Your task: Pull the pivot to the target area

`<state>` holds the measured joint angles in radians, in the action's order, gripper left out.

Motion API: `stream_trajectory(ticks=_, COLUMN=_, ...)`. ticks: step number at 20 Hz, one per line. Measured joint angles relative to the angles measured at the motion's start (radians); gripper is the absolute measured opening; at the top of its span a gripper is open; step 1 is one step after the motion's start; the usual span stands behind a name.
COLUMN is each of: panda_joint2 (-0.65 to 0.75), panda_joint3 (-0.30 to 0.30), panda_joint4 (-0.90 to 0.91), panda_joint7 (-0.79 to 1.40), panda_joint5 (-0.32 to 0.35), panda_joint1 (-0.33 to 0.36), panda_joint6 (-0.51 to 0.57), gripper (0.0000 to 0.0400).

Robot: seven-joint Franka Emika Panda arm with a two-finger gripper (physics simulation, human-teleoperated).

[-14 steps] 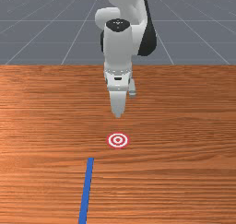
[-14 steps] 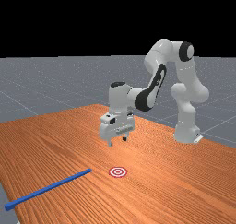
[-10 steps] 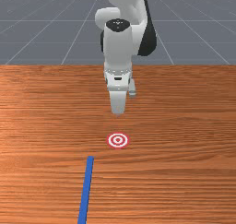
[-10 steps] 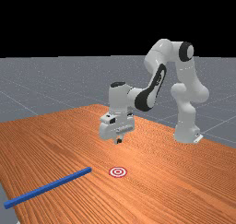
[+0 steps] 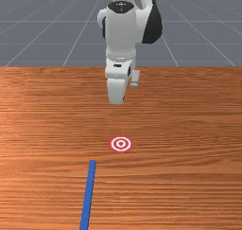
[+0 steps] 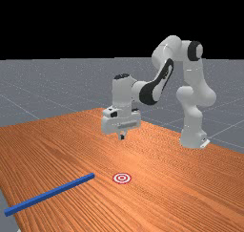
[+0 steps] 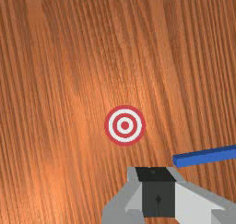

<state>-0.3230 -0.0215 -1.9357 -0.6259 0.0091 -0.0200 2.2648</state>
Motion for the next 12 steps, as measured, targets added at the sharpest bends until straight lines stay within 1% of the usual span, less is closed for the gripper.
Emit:
stream_trajectory(ticks=2, panda_joint2=-0.017, panda_joint3=-0.007, panda_joint4=-0.007, panda_joint7=0.039, panda_joint5=0.002, panda_joint1=-0.006, panda_joint6=0.024, gripper=0.0)
stream_trajectory(ticks=3, panda_joint2=-0.028, panda_joint3=-0.031, panda_joint4=-0.01, panda_joint7=0.202, panda_joint5=0.013, panda_joint1=-0.029, panda_joint6=0.036, gripper=0.0)
stream_trajectory(ticks=4, panda_joint2=-0.037, panda_joint3=-0.039, panda_joint4=-0.013, panda_joint7=0.245, panda_joint5=0.018, panda_joint1=-0.036, panda_joint6=0.048, gripper=0.0)
stream_trajectory(ticks=5, panda_joint2=-0.04, panda_joint3=-0.029, panda_joint4=-0.016, panda_joint7=0.19, panda_joint5=0.012, panda_joint1=-0.029, panda_joint6=0.048, gripper=0.0)
stream_trajectory(ticks=6, panda_joint2=-0.04, panda_joint3=-0.028, panda_joint4=-0.016, panda_joint7=0.187, panda_joint5=0.013, panda_joint1=-0.031, panda_joint6=0.049, gripper=0.0)
stream_trajectory(ticks=7, panda_joint2=-0.041, panda_joint3=-0.038, panda_joint4=-0.016, panda_joint7=0.27, panda_joint5=0.018, panda_joint1=-0.044, panda_joint6=0.049, gripper=0.0)
stream_trajectory(ticks=8, panda_joint2=-0.04, panda_joint3=-0.025, panda_joint4=-0.016, panda_joint7=0.191, panda_joint5=0.012, panda_joint1=-0.036, panda_joint6=0.049, gripper=0.0)
stream_trajectory(ticks=12, panda_joint2=-0.042, panda_joint3=-0.041, panda_joint4=-0.015, panda_joint7=0.347, panda_joint5=0.02, panda_joint1=-0.067, panda_joint6=0.048, gripper=0.0)
